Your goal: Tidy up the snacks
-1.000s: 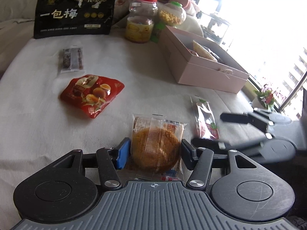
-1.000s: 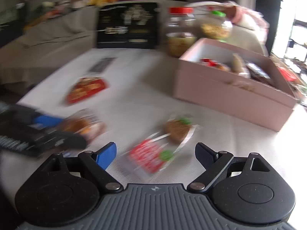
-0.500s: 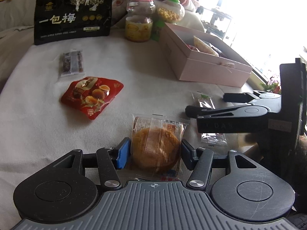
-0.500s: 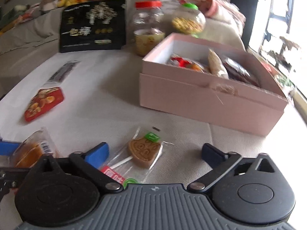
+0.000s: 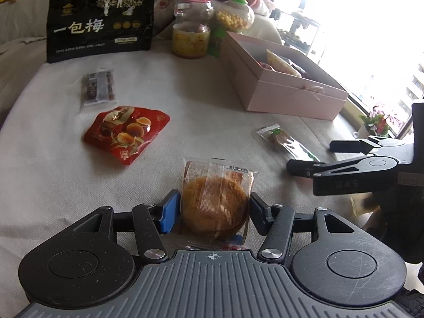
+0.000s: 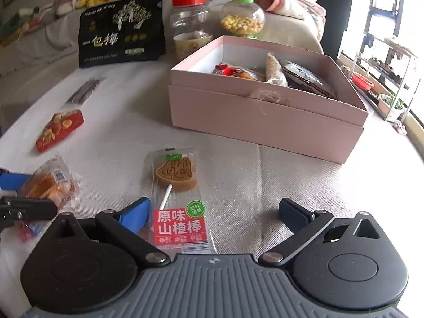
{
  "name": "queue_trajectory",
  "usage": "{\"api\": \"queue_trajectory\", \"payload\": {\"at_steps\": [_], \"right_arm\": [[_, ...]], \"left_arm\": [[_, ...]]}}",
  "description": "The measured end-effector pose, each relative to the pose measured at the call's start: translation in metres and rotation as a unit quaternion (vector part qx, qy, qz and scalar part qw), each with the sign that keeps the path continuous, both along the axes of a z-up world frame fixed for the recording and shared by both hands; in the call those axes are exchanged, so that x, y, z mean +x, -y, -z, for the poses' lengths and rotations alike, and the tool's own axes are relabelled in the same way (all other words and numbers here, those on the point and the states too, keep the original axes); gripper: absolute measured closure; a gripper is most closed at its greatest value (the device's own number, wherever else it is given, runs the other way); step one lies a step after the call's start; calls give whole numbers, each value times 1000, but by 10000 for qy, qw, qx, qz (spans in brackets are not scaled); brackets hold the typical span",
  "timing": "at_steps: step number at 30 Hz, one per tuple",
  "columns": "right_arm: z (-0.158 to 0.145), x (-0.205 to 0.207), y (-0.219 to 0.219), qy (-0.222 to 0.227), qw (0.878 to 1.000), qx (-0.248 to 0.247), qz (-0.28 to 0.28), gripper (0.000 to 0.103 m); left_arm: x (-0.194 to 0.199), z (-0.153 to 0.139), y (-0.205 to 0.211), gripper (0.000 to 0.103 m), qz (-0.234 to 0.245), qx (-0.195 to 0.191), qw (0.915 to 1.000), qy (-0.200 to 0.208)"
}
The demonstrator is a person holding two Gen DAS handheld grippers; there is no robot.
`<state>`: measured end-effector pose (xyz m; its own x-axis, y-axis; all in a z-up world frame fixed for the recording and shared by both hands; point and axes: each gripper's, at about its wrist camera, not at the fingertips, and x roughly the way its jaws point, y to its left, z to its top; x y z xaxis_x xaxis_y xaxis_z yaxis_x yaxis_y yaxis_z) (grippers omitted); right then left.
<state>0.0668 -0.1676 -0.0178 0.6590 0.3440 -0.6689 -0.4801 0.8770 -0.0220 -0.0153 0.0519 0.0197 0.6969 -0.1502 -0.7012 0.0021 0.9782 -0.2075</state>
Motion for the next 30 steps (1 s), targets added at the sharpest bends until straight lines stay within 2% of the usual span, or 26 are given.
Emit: {"api": "queue_trajectory", "payload": {"at_steps": [5, 6, 7, 9, 14, 18, 20, 22, 25, 28, 30], "right_arm": [[-6, 7, -25, 133, 9993, 158, -323, 27], [-5, 8, -33, 187, 9992, 77, -347, 35], [-5, 6, -40, 304, 9987, -62, -409, 47], [-7, -1, -47, 375, 9970, -181, -646, 62], [-21, -17, -27, 277, 9966, 62, -773, 62], [-45, -32, 10, 364, 9968, 413, -588, 62], [-63, -38, 29, 519, 9955, 594, -519, 62], [-84, -45, 44, 814, 9928, 736, -483, 62], [-121, -54, 64, 1374, 9849, 950, -450, 62], [-157, -54, 76, 1877, 9754, 1092, -380, 62], [-179, -46, 82, 2178, 9688, 1146, -287, 62]], "left_arm": [[0, 0, -1, 42, -4, -13, 10000, 3], [0, 0, -1, 42, -5, -32, 10000, 8], [0, 0, -2, 42, -3, -45, 10000, 14], [-1, 0, -2, 41, -10, -71, 10000, 22], [-3, -3, 0, 42, -18, -53, 10000, -53], [-8, -6, 13, 42, 322, -32, 9994, -110], [-13, -14, 21, 42, 516, -70, 9986, -13], [-16, -31, 27, 42, 645, -177, 9975, 212], [-13, -72, 33, 42, 779, -325, 9933, 787], [5, -118, 38, 42, 755, -262, 9864, 1435], [29, -140, 43, 42, 731, -129, 9827, 1695]]}}
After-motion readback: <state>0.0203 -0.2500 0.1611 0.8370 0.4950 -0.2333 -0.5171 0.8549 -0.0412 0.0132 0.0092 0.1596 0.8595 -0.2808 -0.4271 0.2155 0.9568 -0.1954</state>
